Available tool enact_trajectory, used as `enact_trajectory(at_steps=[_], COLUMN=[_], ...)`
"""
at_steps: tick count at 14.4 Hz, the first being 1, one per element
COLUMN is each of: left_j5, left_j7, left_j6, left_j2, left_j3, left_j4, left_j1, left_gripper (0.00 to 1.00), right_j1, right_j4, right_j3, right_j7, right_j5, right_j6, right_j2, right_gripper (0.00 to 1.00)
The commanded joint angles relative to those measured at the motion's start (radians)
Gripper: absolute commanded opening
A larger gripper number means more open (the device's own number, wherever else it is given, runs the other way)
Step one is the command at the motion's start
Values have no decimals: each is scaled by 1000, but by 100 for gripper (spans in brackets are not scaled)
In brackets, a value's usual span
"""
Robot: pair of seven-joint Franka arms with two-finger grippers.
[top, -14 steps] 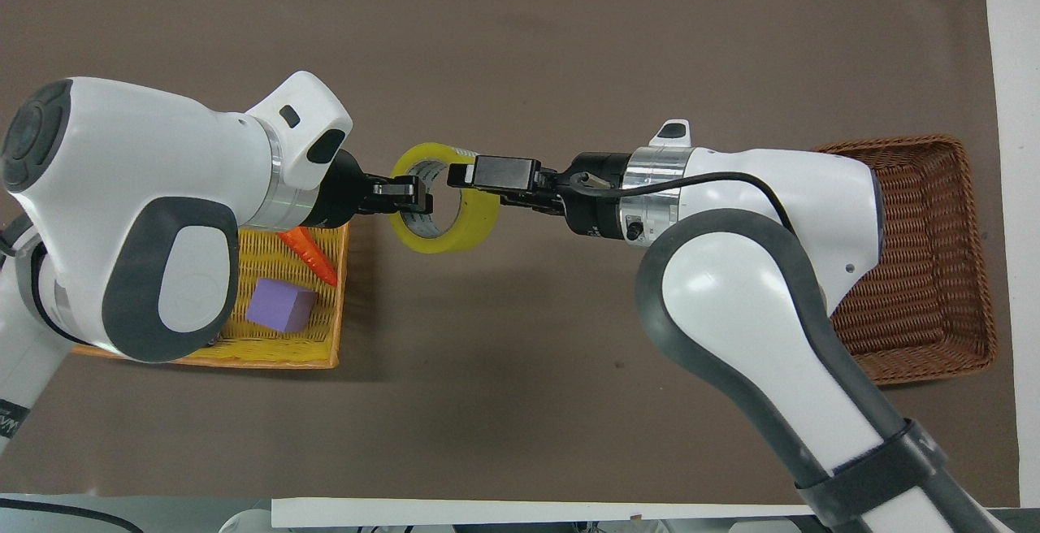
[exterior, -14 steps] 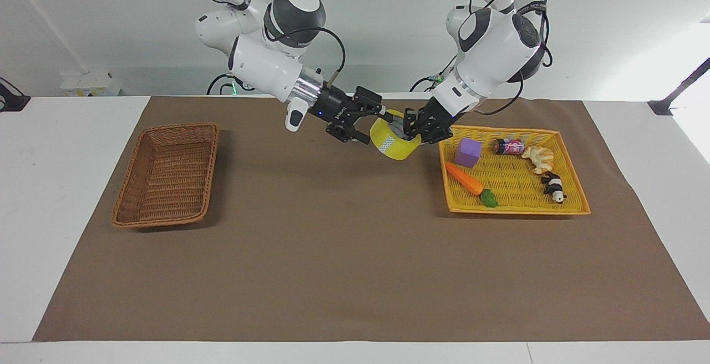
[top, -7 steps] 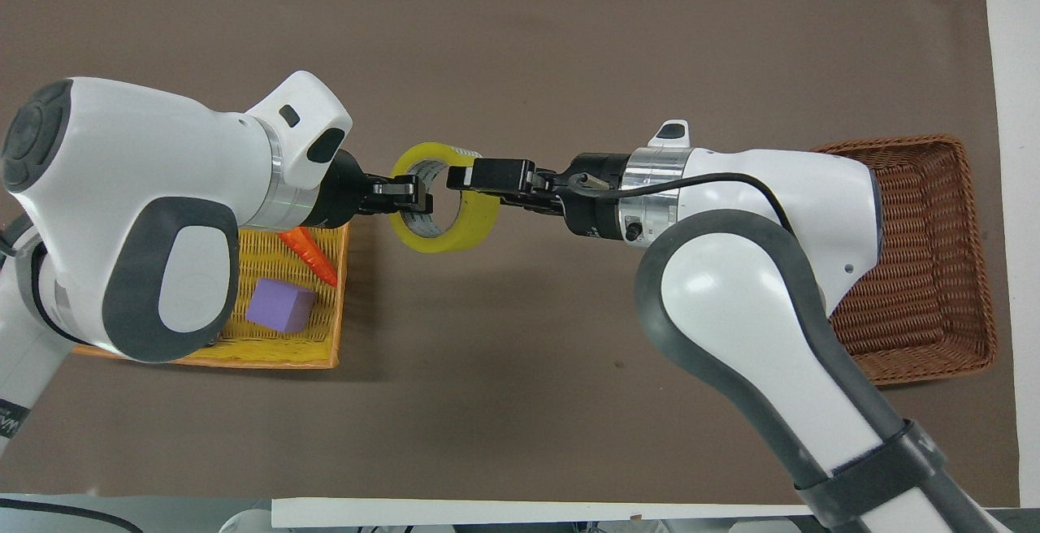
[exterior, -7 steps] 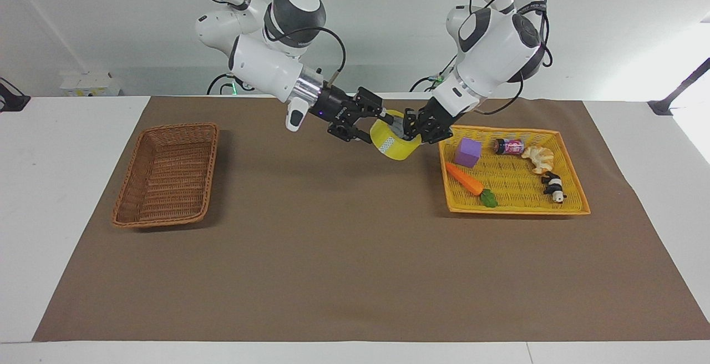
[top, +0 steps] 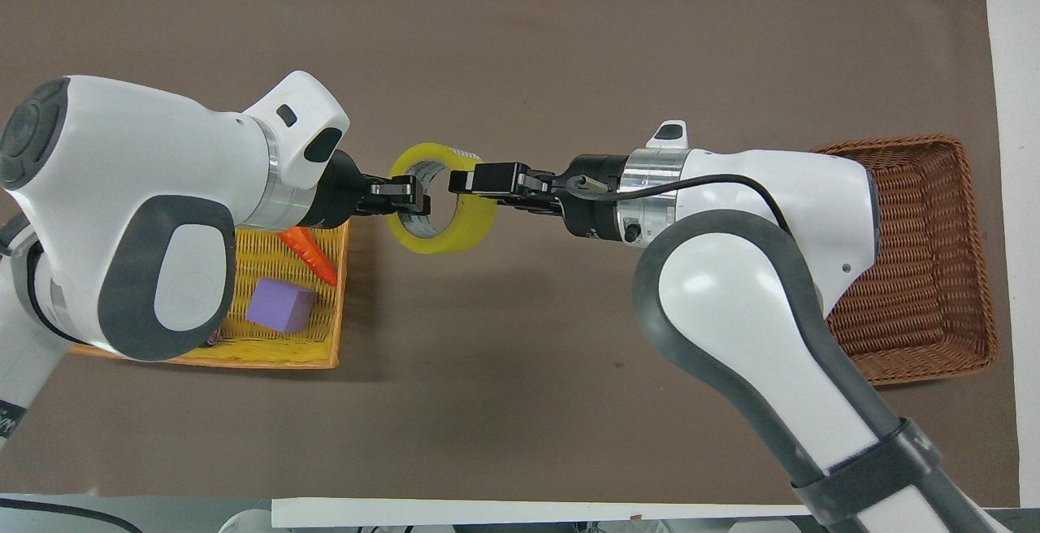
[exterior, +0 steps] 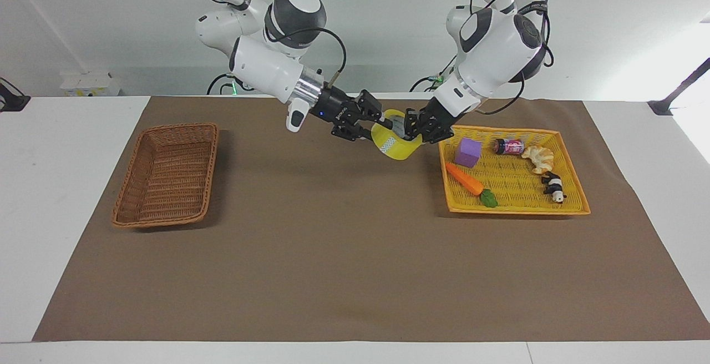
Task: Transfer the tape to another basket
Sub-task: 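Grasp the tape rim with the right gripper and open the left gripper, then carry the tape with the right gripper while the left gripper withdraws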
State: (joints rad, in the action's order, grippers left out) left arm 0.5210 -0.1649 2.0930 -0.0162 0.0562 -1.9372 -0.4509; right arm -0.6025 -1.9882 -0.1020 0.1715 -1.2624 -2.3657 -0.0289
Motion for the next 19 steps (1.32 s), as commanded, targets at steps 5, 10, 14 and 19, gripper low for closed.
enact_trajectory(at_steps=[5, 10, 14, 19], left_j5=[-78, -131, -269, -335], left_j7=[-210, -208, -194, 49], left_j6=[-34, -304, -327, -453], left_j2=[-16, -16, -21, -24], left_j3=[-10, -26, -30, -30], left_j4=[44, 250, 251, 251], left_j1=[-35, 43, 96, 355], left_gripper=[99, 99, 99, 99], right_j1=[35, 295, 577, 906], right_j4=[14, 15, 14, 23], right_j3=[-4, -7, -7, -8], right_j7=[-17, 71, 195, 368], right_j5=[0, 112, 233, 362], right_j6=[83, 403, 650, 896], right_j2=[4, 21, 29, -21], right_gripper=[0, 0, 0, 0])
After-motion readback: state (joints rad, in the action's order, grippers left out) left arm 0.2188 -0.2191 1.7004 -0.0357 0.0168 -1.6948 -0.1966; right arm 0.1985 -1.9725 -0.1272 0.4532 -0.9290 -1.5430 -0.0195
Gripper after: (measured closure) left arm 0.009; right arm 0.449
